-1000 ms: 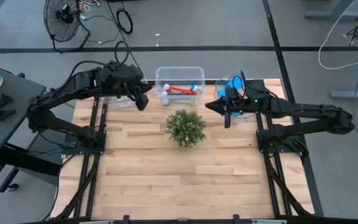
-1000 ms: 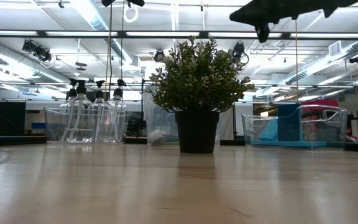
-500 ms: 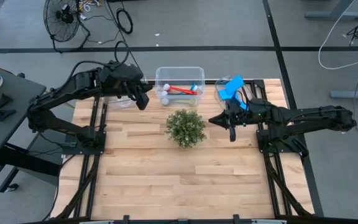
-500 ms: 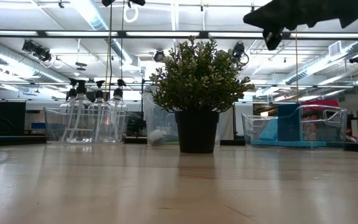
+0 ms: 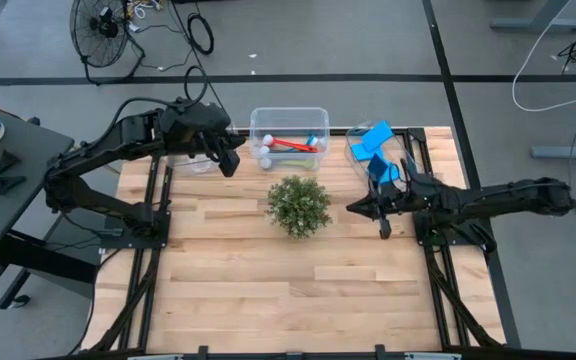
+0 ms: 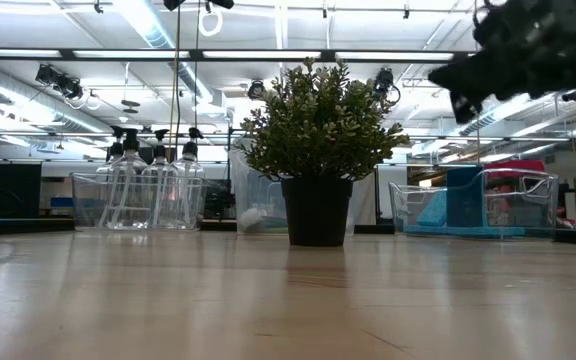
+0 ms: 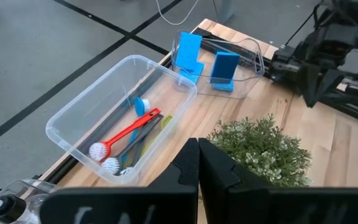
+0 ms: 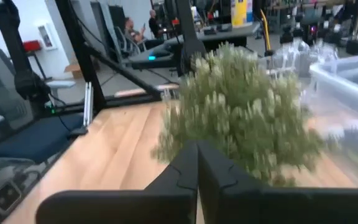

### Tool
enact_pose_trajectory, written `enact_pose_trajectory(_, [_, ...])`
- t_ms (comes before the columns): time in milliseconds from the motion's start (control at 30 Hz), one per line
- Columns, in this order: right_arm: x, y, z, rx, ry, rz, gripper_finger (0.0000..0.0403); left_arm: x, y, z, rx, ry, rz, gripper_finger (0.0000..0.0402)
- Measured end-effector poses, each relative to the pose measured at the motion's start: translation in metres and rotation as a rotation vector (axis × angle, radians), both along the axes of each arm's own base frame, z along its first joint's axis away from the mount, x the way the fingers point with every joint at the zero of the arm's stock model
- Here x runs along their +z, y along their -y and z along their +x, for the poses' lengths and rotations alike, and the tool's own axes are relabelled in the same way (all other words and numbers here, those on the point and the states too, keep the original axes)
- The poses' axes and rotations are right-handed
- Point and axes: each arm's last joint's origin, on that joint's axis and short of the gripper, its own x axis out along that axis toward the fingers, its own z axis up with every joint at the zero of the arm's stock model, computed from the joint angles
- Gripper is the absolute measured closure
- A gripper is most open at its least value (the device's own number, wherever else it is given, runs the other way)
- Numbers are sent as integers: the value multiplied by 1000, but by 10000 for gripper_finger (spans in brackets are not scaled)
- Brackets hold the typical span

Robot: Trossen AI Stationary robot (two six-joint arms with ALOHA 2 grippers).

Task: Pick & Place Kitchen Sink Supplies
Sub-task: Return to Home Position

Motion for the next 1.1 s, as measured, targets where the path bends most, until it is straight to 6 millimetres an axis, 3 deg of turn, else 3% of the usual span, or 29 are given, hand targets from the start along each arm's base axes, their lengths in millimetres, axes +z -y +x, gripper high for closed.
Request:
enact_pose_trajectory(200, [-17, -3, -18, 10, 23, 7, 399, 0, 0, 0, 0, 1, 0, 399])
enact_pose_trajectory(1100, [-38, -5, -48, -6, 22, -58, 399, 0, 0, 0, 0, 1, 0, 399])
